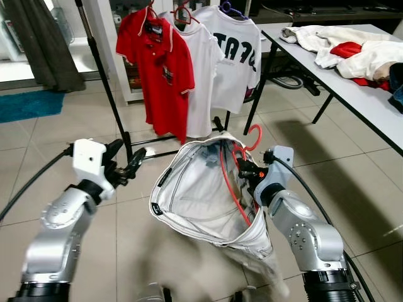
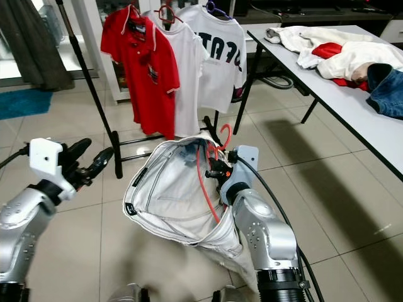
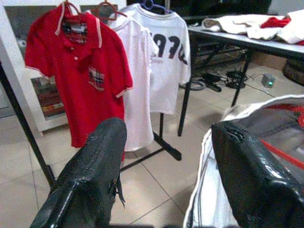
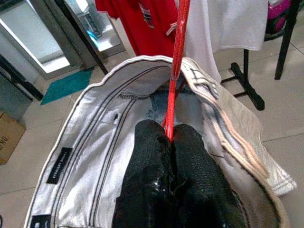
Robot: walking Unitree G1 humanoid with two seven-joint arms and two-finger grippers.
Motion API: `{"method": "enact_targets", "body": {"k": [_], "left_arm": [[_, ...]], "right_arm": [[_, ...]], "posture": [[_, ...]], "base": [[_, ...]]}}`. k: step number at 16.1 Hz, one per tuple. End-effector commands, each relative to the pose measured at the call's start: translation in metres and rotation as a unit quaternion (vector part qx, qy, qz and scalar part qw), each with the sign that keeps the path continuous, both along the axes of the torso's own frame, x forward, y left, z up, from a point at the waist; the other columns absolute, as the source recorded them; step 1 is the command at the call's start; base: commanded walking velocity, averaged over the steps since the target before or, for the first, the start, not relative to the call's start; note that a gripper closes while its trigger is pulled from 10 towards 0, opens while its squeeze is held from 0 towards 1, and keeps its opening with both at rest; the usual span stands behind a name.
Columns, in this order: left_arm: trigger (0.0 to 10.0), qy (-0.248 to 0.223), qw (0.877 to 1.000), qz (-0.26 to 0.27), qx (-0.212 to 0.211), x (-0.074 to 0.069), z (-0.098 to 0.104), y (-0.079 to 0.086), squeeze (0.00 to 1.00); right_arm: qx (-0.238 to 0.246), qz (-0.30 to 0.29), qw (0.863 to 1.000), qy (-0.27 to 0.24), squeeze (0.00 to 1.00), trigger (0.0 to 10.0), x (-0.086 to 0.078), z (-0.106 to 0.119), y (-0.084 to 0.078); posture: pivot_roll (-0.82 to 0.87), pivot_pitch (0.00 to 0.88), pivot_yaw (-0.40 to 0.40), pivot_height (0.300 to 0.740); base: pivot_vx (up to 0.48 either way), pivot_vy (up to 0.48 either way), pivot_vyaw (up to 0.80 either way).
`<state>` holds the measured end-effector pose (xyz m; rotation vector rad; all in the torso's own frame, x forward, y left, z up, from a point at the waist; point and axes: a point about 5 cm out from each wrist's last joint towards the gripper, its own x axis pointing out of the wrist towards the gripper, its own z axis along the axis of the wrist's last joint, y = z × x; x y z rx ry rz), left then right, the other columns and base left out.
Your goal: Hang hanger
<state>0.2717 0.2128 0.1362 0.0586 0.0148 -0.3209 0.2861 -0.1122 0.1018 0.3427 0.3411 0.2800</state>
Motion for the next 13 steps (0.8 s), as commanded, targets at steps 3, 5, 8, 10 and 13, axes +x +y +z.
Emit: {"method": "enact_targets", "body": {"k": [3, 5, 8, 10, 13], "left_arm": [[10.0, -0.022, 0.999, 0.037, 0.003, 0.008, 0.006, -0.007, 0.0], [10.0, -0.024, 0.999, 0.041, 0.013, 0.007, 0.007, -0.013, 0.0], [10.0, -0.022, 0.999, 0.037, 0.031, 0.004, 0.004, -0.018, 0.0], [10.0, -0.025, 0.998, 0.035, 0.046, 0.003, 0.006, -0.02, 0.0], [10.0, -0.024, 0.997, 0.037, 0.056, -0.006, 0.007, -0.019, 0.0]], "right_arm": [[0.017, 0.008, 0.995, -0.096, 0.0, 10.0, 0.006, 0.035, -0.003], [0.02, 0.012, 0.994, -0.109, 0.0, 10.0, 0.007, 0.038, -0.004], [0.039, 0.019, 0.991, -0.123, 0.0, 10.0, 0.009, 0.043, 0.002], [0.047, 0.023, 0.991, -0.126, 0.0, 10.0, 0.011, 0.046, 0.004], [0.07, 0.015, 0.99, -0.125, 0.0, 10.0, 0.016, 0.048, 0.005]], "posture": [[-0.01, 0.0, 0.018, 0.705], [0.0, 0.0, 0.011, 0.705], [0.02, 0.0, 0.005, 0.705], [0.04, 0.0, -0.019, 0.705], [0.06, 0.0, -0.026, 0.705]], "base": [[0.0, 0.0, 0.0], [0.242, 0.0, 0.0], [0.294, -0.257, 0.72], [0.302, -0.261, 0.8], [0.305, -0.257, 0.0]]}}
